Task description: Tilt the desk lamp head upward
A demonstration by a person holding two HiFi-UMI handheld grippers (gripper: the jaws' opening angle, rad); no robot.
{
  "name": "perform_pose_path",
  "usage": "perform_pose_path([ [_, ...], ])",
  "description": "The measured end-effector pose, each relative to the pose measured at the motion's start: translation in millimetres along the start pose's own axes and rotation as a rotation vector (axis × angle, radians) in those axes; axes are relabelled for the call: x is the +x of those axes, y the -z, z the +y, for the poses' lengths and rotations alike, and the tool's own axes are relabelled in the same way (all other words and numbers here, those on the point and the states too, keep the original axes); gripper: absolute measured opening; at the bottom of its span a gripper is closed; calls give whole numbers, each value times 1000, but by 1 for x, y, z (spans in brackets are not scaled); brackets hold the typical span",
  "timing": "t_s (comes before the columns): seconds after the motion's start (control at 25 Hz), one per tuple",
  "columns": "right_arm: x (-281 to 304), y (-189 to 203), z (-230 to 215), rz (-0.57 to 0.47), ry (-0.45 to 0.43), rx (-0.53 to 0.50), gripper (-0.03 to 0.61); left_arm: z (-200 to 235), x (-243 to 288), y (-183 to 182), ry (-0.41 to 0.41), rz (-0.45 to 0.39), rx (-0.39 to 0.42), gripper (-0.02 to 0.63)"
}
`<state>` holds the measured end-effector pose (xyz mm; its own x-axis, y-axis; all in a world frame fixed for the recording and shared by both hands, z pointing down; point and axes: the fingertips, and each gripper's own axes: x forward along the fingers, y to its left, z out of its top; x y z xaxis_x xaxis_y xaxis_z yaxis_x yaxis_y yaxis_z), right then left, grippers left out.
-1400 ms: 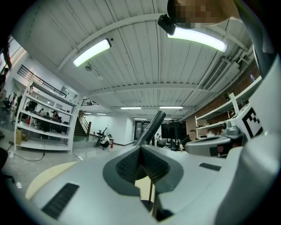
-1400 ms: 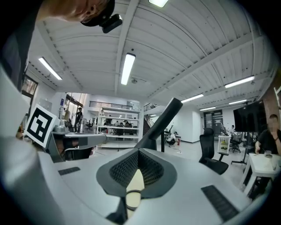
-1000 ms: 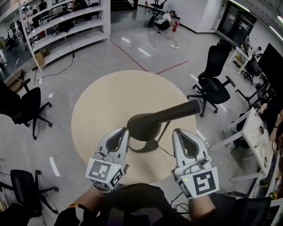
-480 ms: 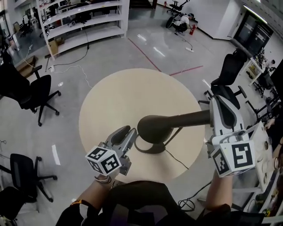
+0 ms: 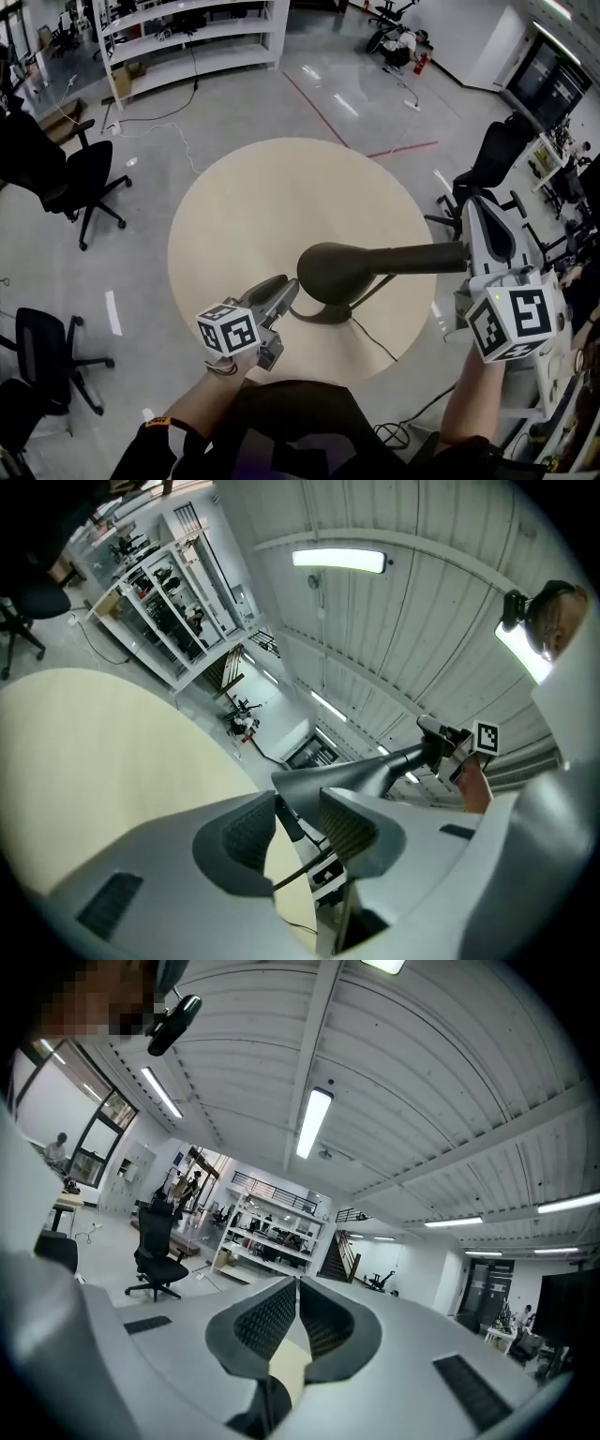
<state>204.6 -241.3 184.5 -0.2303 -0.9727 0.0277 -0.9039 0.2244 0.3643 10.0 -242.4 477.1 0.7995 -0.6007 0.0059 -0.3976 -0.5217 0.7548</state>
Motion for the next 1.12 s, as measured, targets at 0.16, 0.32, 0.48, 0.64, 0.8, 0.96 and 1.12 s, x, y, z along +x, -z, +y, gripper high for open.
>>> perform_pose_path([
  [0.16,4,8,-11,27,12,18,11,6,14,8,26,22,-55,176],
  [0.32,10,11,-11,44,-6,20,11,5,21,7,84,17,-117,176],
  [0.48,14,25,-10,80,-10,23,11,7,22,8,120,5,-150,176],
  [0.64,17,26,-9,88,-11,31,11,0,24,7,184,11,-174,177],
  [0.8,17,24,-7,90,-17,37,11,-7,26,5,220,26,-188,177],
  [0.96,17,25,-5,86,-27,50,11,-3,25,7,223,36,-193,176],
  [1.12,16,29,-5,86,-34,55,11,-6,27,4,228,32,-187,176],
])
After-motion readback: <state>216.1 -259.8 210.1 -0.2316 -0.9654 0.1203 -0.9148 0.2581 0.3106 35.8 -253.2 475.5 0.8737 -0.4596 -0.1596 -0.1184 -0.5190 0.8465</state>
